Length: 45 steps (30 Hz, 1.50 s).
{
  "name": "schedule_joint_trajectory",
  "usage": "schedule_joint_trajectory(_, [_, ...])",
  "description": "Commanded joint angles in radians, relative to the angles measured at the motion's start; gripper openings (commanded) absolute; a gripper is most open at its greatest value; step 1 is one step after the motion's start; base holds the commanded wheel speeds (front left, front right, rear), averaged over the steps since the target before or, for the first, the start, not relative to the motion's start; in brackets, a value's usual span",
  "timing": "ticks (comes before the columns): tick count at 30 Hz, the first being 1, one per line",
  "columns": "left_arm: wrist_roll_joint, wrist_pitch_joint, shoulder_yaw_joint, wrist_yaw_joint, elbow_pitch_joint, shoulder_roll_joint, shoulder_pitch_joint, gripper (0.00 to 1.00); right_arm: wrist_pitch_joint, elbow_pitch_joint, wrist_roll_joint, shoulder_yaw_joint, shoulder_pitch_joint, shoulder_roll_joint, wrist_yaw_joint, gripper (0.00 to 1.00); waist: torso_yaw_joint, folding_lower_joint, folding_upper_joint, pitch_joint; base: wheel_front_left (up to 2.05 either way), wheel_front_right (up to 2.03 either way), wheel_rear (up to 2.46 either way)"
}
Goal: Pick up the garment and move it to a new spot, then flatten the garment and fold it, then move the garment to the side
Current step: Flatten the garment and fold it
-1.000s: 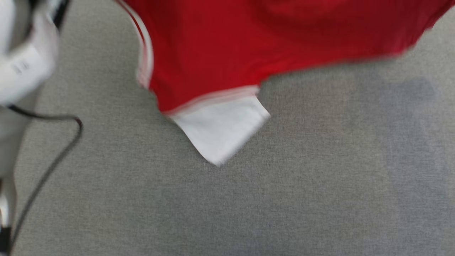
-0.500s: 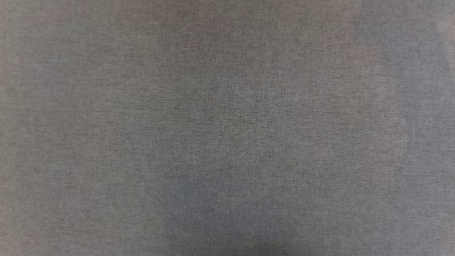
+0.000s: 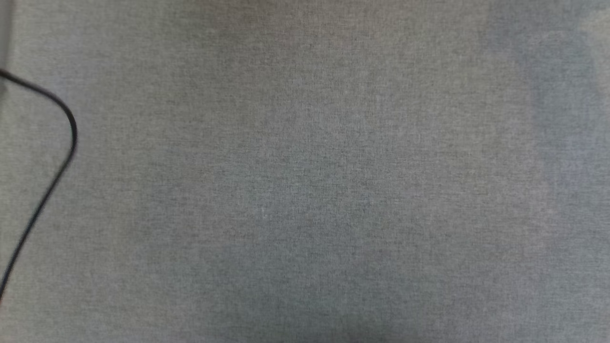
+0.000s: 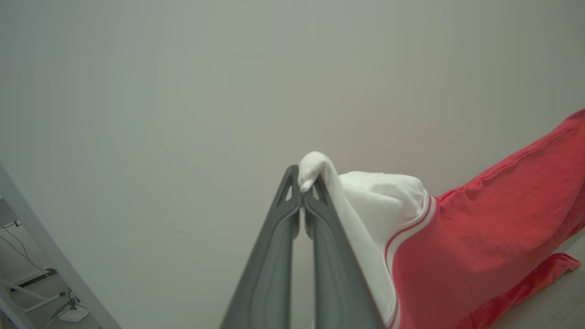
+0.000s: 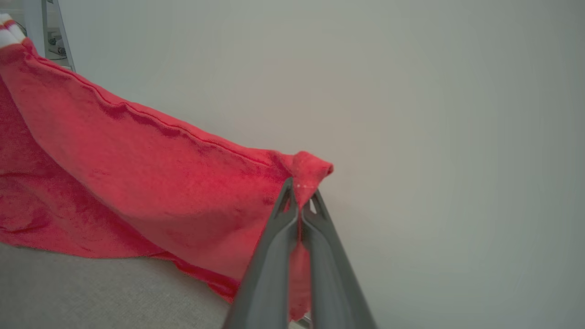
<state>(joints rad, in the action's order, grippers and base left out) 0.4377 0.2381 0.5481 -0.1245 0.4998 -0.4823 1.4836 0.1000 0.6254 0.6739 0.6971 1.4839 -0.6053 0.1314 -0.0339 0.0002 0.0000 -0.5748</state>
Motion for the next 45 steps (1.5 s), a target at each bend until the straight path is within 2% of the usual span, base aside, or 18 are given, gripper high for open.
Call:
schedule_joint_trajectory(1, [0.017, 0.01, 0.002, 0.014, -0.027, -0.014, -0.077, 0.0, 0.014, -0.017, 0.028, 0.028, -0.061, -0.016, -0.001, 0.0, -0.013, -0.0002, 0.0, 0.065, 0.0, 0.0, 0.0])
schedule_joint_trajectory(6, [0.032, 0.016, 0.022, 0.071, -0.164, -0.062, -0.365, 0.0, 0.046, -0.102, 0.094, 0.13, -0.255, -0.077, -0.001, 0.0, -0.016, -0.0002, 0.0, 0.175, 0.0, 0.0, 0.0])
schedule_joint_trajectory(12, [0.08, -0.019, 0.039, 0.191, -0.375, -0.143, -0.756, 0.0, 0.052, -0.214, 0.153, 0.2, -0.505, -0.16, -0.001, 0.0, -0.02, -0.0002, 0.0, 0.302, 0.0, 0.0, 0.0])
schedule_joint_trajectory(18, [0.143, -0.059, 0.067, 0.313, -0.541, -0.202, -1.115, 0.0, 0.065, -0.28, 0.172, 0.208, -0.753, -0.215, -0.001, 0.0, -0.024, -0.0002, 0.0, 0.393, 0.0, 0.0, 0.0])
schedule_joint_trajectory(22, [0.188, -0.057, 0.092, 0.352, -0.574, -0.207, -1.283, 0.0, 0.064, -0.308, 0.183, 0.187, -0.926, -0.226, -0.001, 0.0, -0.03, -0.0002, 0.0, 0.442, 0.0, 0.0, 0.0])
schedule_joint_trajectory(30, [0.331, -0.052, 0.121, 0.392, -0.596, -0.182, -1.563, 0.0, 0.057, -0.353, 0.171, 0.068, -1.27, -0.221, -0.001, 0.0, -0.014, -0.0002, 0.0, 0.508, 0.0, 0.0, 0.0])
schedule_joint_trajectory(35, [0.397, -0.094, 0.152, 0.381, -0.609, -0.182, -1.655, 0.0, 0.036, -0.396, 0.15, -0.016, -1.426, -0.208, -0.001, 0.0, -0.006, -0.0002, 0.0, 0.518, 0.0, 0.0, 0.0])
schedule_joint_trajectory(40, [0.398, -0.094, 0.145, 0.38, -0.617, -0.196, -1.653, 0.0, -0.005, -0.442, 0.126, -0.099, -1.509, -0.182, -0.001, 0.0, -0.007, -0.0002, 0.0, 0.51, 0.0, 0.0, 0.0])
schedule_joint_trajectory(45, [0.339, -0.071, 0.132, 0.361, -0.581, -0.194, -1.543, 0.0, -0.04, -0.485, 0.084, -0.187, -1.501, -0.146, -0.001, 0.0, -0.013, -0.0002, 0.0, 0.482, 0.0, 0.0, 0.0])
